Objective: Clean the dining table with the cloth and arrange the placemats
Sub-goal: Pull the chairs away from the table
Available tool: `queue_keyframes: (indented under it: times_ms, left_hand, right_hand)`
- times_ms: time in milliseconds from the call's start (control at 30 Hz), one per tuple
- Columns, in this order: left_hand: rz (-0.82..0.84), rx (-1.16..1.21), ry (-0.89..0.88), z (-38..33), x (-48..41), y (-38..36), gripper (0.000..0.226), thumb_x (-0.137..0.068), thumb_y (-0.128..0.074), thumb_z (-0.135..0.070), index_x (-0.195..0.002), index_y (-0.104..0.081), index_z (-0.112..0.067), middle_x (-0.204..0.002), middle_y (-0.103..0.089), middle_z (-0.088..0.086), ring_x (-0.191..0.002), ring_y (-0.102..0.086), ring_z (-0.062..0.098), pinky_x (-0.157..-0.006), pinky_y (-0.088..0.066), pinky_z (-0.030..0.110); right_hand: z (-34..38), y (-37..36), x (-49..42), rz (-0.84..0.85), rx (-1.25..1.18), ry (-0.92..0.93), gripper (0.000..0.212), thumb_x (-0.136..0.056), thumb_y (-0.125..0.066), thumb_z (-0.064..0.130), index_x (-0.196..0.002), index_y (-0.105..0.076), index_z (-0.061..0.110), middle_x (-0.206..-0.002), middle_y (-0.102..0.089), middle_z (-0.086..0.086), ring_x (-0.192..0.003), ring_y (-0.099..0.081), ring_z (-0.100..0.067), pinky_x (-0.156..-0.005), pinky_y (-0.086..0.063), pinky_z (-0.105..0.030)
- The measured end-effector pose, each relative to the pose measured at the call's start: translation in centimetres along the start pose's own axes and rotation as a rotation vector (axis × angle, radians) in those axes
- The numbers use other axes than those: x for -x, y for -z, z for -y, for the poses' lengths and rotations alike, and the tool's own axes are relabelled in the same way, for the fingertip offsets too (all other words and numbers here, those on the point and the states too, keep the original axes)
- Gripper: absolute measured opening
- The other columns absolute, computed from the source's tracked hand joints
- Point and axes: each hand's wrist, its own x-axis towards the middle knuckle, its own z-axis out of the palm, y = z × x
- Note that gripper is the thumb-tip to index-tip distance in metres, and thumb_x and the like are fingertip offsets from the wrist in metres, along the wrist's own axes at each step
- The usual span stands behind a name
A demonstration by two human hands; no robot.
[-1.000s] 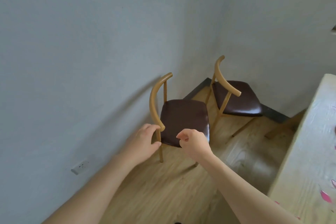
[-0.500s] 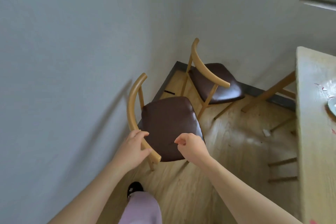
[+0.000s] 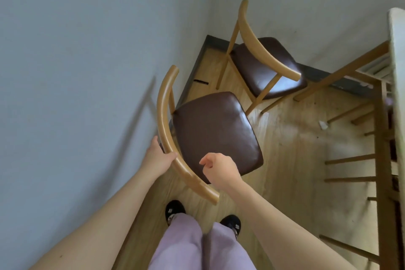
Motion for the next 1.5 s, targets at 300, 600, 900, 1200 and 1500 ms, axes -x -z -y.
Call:
queue_keyframes:
  times_ms: [300, 600, 900, 1200, 1500]
  left_hand:
    - [0.023, 0.043, 0.035, -0.3, -5.5, 0.4, 0.086, -0.086, -0.067, -0.020, -0.148, -0.010, -0.031, -0.131, -0.051, 0.009, -0.100, -0.062, 0.028, -0.081, -0.057, 0.044]
    - [0.083, 0.086, 0.031, -1.9, -6.9, 0.2, 0.081, -0.084, -0.069, -0.011, -0.145, -0.019, -0.031, -0.120, -0.055, 0.008, -0.096, -0.064, 0.028, -0.067, -0.057, 0.037]
    - [0.248, 0.129, 0.073, -1.6, -5.0, -2.8, 0.086, -0.079, -0.074, -0.009, -0.144, -0.021, -0.028, -0.118, -0.057, 0.008, -0.096, -0.065, 0.027, -0.070, -0.060, 0.038]
    - [0.365, 0.086, 0.059, -3.4, -3.6, -7.4, 0.094, -0.077, -0.076, -0.012, -0.146, -0.015, -0.030, -0.121, -0.055, 0.007, -0.099, -0.063, 0.025, -0.078, -0.059, 0.039]
    - [0.478, -0.001, 0.029, -6.2, -2.3, -12.2, 0.084, -0.079, -0.075, -0.013, -0.141, -0.020, -0.025, -0.109, -0.055, 0.003, -0.091, -0.064, 0.020, -0.064, -0.057, 0.028]
  right_hand:
    - [0.0, -2.9, -2.1, 0.336, -0.045, -0.019, 0.035, -0.097, -0.044, 0.036, -0.127, -0.057, 0.025, -0.111, -0.067, -0.001, -0.098, -0.062, -0.020, -0.088, -0.053, -0.036]
    - [-1.2, -1.5, -3.4, 0.372, -0.042, -0.023, 0.036, -0.094, -0.050, 0.045, -0.122, -0.063, 0.025, -0.105, -0.067, 0.000, -0.094, -0.061, -0.016, -0.080, -0.050, -0.028]
    - [-4.9, -0.4, -2.4, 0.426, 0.036, -0.118, 0.038, -0.083, -0.059, 0.056, -0.104, -0.073, 0.027, -0.091, -0.065, 0.005, -0.088, -0.059, -0.015, -0.071, -0.045, -0.026]
    - [-9.9, 1.8, -0.3, 0.397, -0.010, -0.235, 0.044, -0.079, -0.063, 0.059, -0.108, -0.073, 0.027, -0.101, -0.070, 0.004, -0.096, -0.062, -0.013, -0.084, -0.051, -0.028]
    - [-15.4, 3.3, 2.3, 0.303, -0.139, -0.339, 0.044, -0.077, -0.064, 0.060, -0.106, -0.073, 0.029, -0.098, -0.068, 0.007, -0.090, -0.060, -0.010, -0.075, -0.049, -0.023]
